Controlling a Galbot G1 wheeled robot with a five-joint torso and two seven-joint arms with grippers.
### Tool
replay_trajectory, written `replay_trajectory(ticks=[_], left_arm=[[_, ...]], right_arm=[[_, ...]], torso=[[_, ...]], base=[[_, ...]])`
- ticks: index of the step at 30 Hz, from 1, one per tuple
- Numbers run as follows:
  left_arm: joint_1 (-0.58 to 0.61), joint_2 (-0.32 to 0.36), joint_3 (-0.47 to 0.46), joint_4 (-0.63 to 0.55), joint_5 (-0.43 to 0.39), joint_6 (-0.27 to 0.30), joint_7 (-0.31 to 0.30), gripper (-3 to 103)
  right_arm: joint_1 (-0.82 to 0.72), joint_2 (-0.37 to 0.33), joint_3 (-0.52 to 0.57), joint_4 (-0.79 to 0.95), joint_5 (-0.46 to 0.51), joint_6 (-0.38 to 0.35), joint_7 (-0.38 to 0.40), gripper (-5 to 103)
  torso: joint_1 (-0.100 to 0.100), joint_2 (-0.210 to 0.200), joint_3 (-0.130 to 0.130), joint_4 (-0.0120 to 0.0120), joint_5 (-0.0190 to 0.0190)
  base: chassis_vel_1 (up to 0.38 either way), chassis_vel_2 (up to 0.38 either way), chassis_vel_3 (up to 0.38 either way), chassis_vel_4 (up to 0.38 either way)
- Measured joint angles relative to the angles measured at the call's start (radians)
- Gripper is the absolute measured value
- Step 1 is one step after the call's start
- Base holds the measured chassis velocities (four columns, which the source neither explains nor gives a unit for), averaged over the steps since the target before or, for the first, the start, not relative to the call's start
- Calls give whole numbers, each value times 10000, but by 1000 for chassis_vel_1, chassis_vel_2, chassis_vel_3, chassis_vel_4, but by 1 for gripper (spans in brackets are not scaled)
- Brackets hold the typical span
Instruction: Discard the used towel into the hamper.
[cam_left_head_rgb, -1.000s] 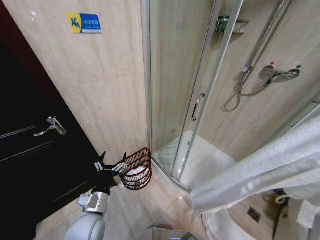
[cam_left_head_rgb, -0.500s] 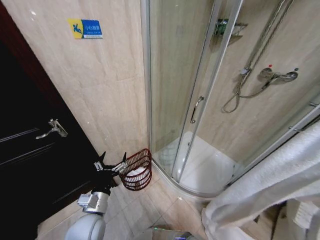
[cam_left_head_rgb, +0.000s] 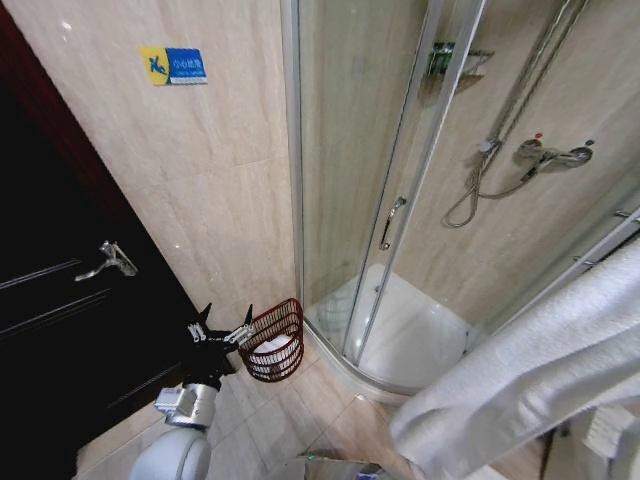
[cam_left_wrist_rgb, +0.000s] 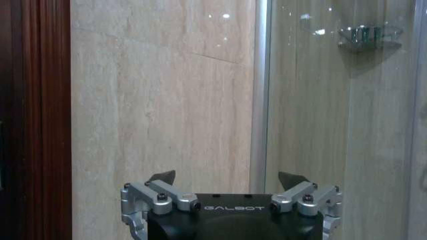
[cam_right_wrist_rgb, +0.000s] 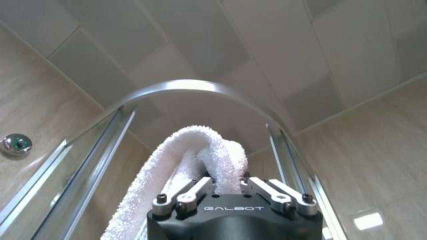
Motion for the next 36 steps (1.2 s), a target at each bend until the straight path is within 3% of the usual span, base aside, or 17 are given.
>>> replay_trajectory(ticks=[14,36], left_arm=[[0,0,0,0,0,0,0,100],[2,0,-1,0,0,0,0,100]], right_arm=[[-32,6,138,0,129,2,-1,12],[-84,128,-78,-1,62,97,-12,12]], torso=[[-11,-36,-17,1,0],[-35,-54,-34,-3,-1]], base=[[9,-10,-10,8],[141,-149,-155,145]])
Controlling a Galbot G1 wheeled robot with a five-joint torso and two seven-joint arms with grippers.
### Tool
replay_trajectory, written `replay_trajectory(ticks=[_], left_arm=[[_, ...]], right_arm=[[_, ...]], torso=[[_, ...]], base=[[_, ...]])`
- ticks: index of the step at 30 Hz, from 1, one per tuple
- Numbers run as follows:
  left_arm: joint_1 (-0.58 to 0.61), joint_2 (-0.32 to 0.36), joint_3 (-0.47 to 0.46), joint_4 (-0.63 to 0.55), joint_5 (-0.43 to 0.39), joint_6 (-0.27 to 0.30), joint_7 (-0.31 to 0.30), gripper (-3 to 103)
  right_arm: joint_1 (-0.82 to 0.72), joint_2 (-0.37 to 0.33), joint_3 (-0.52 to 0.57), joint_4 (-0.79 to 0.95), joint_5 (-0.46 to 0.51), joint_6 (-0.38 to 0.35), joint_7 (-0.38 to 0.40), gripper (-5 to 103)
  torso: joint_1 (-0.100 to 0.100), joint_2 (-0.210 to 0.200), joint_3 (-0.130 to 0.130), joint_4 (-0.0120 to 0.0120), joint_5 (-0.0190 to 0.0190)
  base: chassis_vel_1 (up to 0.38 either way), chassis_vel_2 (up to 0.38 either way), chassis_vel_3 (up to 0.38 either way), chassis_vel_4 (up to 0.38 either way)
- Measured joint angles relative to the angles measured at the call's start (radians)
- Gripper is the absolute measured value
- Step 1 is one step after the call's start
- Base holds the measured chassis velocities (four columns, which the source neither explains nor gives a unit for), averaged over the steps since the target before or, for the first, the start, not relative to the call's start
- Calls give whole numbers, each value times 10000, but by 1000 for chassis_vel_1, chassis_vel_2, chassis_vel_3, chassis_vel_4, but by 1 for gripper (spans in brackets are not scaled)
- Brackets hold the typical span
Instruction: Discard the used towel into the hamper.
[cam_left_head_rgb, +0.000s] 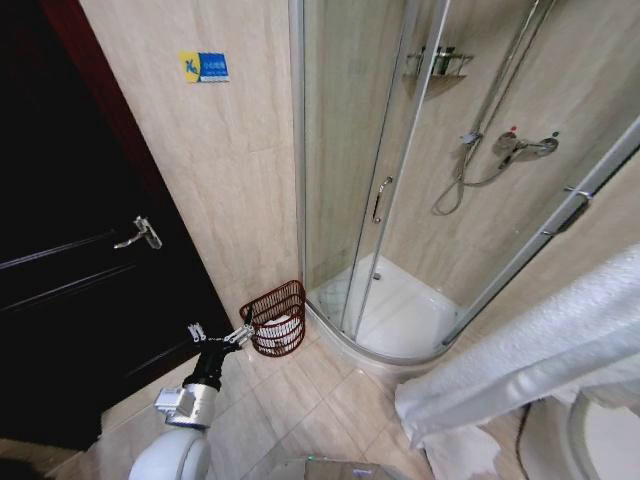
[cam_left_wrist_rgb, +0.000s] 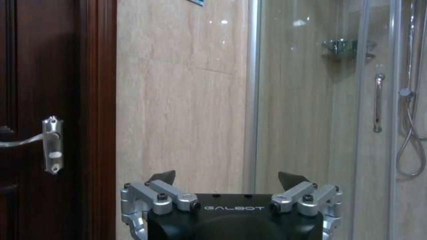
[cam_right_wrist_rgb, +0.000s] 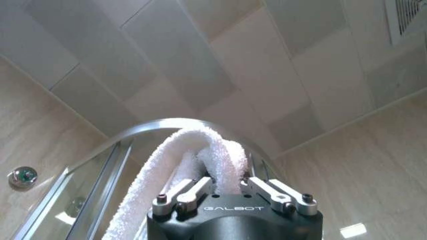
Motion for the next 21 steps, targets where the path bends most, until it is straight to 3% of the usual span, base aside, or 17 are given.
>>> replay_trajectory(ticks=[21], left_arm=[[-2,0,0,0,0,0,0,100]], right_arm=[[450,-255,-1118,-1,-550,-386,128,12]], torso=[[3,-11,-1,3,1]], base=[[20,21,25,21]])
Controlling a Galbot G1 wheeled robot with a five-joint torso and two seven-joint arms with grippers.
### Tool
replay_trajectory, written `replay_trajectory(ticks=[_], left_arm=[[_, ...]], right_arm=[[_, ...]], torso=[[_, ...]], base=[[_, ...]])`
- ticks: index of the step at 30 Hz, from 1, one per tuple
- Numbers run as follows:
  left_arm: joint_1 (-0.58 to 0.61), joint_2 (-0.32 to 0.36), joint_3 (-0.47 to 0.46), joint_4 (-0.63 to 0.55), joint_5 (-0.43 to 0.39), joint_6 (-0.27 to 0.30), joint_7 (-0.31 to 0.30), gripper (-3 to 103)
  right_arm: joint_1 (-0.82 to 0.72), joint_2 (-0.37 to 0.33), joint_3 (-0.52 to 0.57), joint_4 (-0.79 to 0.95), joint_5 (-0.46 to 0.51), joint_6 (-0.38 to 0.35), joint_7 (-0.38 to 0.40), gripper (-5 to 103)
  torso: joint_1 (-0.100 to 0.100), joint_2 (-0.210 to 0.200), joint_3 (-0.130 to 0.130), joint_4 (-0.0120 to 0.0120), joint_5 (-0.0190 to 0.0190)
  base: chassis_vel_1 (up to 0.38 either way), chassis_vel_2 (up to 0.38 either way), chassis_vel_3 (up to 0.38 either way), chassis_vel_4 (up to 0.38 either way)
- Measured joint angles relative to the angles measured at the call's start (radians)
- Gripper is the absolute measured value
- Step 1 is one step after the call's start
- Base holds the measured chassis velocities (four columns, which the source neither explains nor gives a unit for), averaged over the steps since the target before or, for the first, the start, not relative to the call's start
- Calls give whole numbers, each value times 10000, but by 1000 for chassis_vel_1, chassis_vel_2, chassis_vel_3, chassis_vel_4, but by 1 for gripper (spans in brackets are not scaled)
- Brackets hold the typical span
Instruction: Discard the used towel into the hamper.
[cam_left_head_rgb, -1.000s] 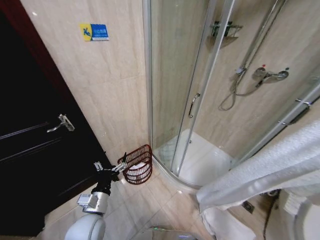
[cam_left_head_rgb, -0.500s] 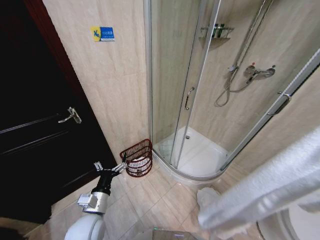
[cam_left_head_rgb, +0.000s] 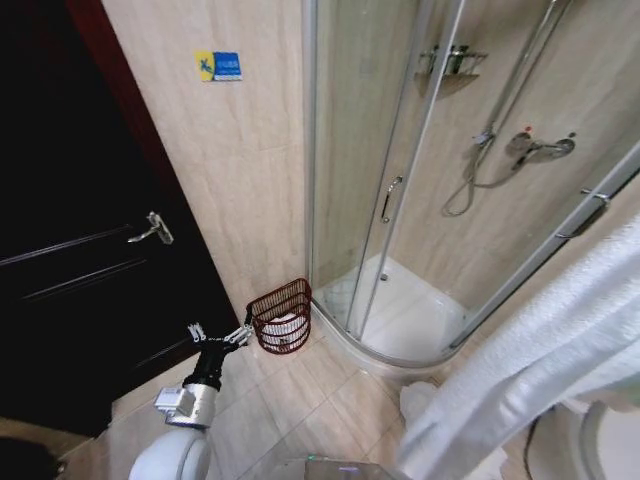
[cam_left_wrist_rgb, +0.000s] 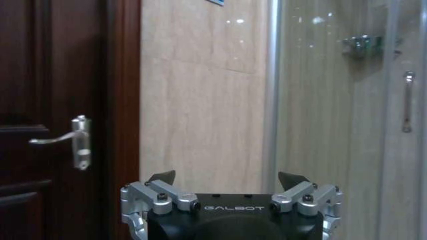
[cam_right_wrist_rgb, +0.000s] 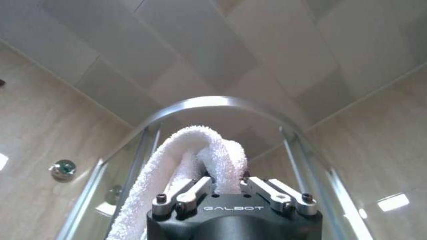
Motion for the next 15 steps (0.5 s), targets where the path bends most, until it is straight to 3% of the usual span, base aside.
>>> replay_trajectory(ticks=[15], left_arm=[[0,0,0,0,0,0,0,100]], right_arm=[[5,32,21,0,-3,18,0,12]], torso=[[0,-3,-1,2,-1]], base=[[100,96,93,100]])
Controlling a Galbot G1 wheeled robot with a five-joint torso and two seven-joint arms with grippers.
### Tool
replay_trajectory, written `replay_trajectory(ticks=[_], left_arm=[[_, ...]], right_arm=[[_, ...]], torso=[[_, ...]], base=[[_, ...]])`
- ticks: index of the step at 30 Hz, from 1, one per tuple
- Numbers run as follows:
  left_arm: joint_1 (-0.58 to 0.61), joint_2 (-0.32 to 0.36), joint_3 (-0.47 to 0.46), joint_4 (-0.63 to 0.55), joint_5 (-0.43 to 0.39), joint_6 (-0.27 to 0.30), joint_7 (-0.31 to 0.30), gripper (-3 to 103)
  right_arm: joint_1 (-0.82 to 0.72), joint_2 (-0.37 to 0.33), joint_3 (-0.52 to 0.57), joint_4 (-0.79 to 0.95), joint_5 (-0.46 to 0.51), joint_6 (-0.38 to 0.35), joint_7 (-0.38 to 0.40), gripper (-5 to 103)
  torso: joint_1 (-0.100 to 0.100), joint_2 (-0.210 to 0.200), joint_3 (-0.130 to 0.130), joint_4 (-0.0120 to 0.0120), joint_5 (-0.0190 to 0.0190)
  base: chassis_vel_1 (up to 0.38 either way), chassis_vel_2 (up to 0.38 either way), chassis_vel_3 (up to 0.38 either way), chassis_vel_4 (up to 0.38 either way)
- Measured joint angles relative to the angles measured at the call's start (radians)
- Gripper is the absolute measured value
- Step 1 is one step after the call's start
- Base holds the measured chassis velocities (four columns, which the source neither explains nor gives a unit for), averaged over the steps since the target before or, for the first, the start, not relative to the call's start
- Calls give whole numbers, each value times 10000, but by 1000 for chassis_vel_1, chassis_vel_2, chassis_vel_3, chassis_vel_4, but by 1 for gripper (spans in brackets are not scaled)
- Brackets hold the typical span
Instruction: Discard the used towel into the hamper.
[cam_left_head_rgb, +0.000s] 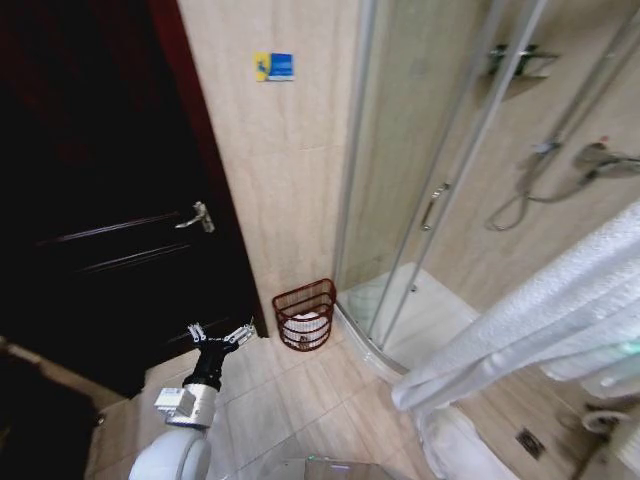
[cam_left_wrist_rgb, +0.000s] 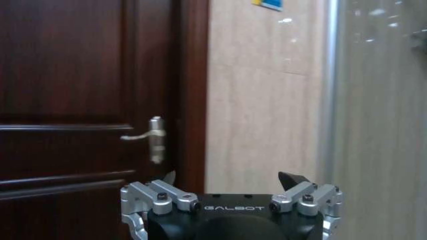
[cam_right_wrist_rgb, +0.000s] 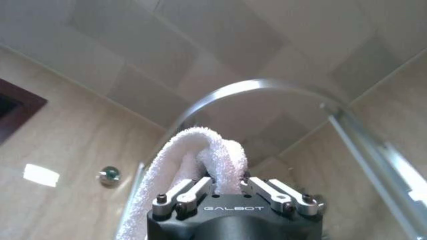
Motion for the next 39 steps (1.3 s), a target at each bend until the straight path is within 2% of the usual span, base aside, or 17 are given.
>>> replay_trajectory(ticks=[20,24,25,28,39], left_arm=[[1,-1,1,0,0,0,0,100],[1,0,0,0,0,0,0,100],[1,-1,-1,0,0,0,0,100],[1,0,0,0,0,0,0,100],[1,0,0,0,0,0,0,100]], right_arm=[[46,-37,21,0,-21,231,-131,12],[52,35,-62,1,-166,108,-143,12],[52,109,-121,1,-401,-136,-110,12],[57,185,-313,1,-798,-459,29,12],[262,75,-1001,0,-1119,-549,58,12]], torso=[[-3,-1,-2,-1,0],[-1,-2,-1,4,-2],[-1,-2,-1,4,-1],[-2,-2,-1,-6,2],[-3,-1,-2,-2,1]], base=[[127,122,128,117],[112,97,98,82],[59,69,85,59],[20,7,17,20],[0,0,0,0]])
